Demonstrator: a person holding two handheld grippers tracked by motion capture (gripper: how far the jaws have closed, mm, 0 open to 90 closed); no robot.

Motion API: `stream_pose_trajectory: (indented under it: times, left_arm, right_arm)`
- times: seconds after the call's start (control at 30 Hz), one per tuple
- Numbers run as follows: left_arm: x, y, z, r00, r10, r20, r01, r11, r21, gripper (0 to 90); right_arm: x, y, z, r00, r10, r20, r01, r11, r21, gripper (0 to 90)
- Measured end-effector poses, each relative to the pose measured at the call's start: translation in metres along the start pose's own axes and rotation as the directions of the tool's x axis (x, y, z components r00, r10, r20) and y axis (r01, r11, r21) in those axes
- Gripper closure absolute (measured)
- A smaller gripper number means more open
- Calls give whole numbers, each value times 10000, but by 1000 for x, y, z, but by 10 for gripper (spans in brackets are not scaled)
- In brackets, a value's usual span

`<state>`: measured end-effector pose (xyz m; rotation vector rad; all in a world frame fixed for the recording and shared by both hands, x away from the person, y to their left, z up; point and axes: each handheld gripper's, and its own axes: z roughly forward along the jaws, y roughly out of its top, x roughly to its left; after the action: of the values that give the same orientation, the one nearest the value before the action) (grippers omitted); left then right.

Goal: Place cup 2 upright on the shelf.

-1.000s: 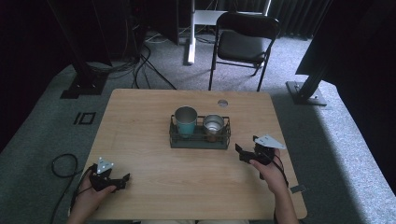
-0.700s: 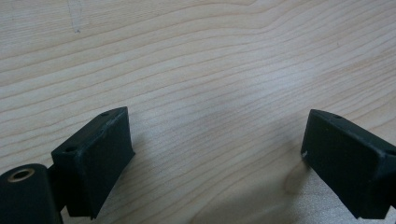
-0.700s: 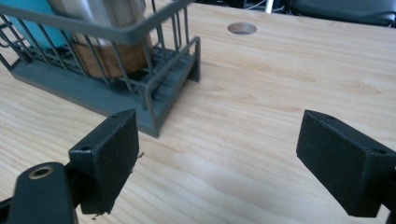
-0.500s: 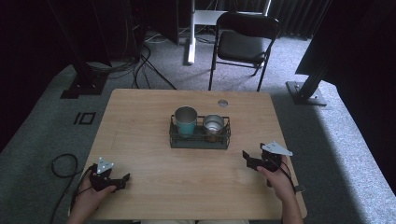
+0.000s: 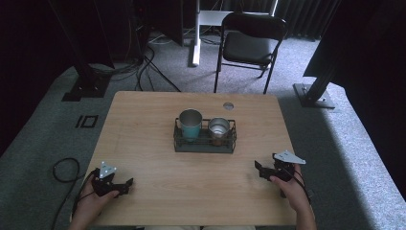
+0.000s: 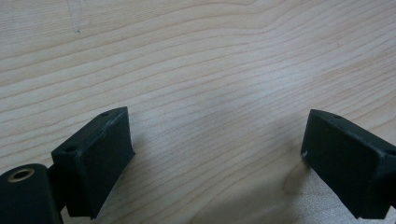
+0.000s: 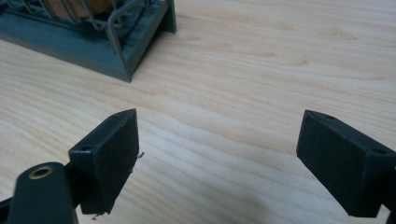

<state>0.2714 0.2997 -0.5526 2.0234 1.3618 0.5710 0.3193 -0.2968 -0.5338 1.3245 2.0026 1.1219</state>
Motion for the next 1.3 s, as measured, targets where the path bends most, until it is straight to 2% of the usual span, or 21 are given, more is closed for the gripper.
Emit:
stream_pose_trajectory:
  times: [0.33, 0.47, 0.73, 0.77, 0.9, 1.03, 1.1, 1.3]
  left_arm:
    - [0, 0, 0, 10000, 0, -3, 0, 10000, -1, 94]
    - [0, 0, 0, 10000, 1, -2, -1, 10000, 0, 94]
    - [0, 0, 0, 10000, 1, 0, -1, 10000, 2, 94]
    - [0, 0, 0, 10000, 1, -1, -1, 10000, 1, 94]
    - [0, 0, 0, 10000, 0, -1, 0, 10000, 1, 94]
    - [0, 0, 0, 10000, 1, -1, -1, 10000, 2, 94]
    - [0, 0, 0, 10000, 0, 0, 0, 10000, -1, 94]
    - [0, 0, 0, 10000, 3, 1, -3, 10000, 2, 94]
  right_arm:
    - [-12, -11, -10, 9986, -272, -448, 296, 9982, 523, 129]
    - [-18, -16, -16, 9946, -628, -823, 685, 9953, 683, 129]
    - [-23, -24, -25, 9875, -885, -1307, 1014, 9902, 961, 129]
    - [-22, -26, -25, 9837, -1134, -1395, 1281, 9866, 1014, 129]
    - [-21, -27, -25, 9819, -1117, -1528, 1298, 9849, 1142, 130]
    - [-20, -29, -23, 9744, -1650, -1529, 1854, 9740, 1304, 131]
    - [-19, -31, -22, 9732, -1588, -1663, 1847, 9706, 1543, 131]
    - [-15, -35, -20, 9558, -2067, -2090, 2436, 9549, 1695, 133]
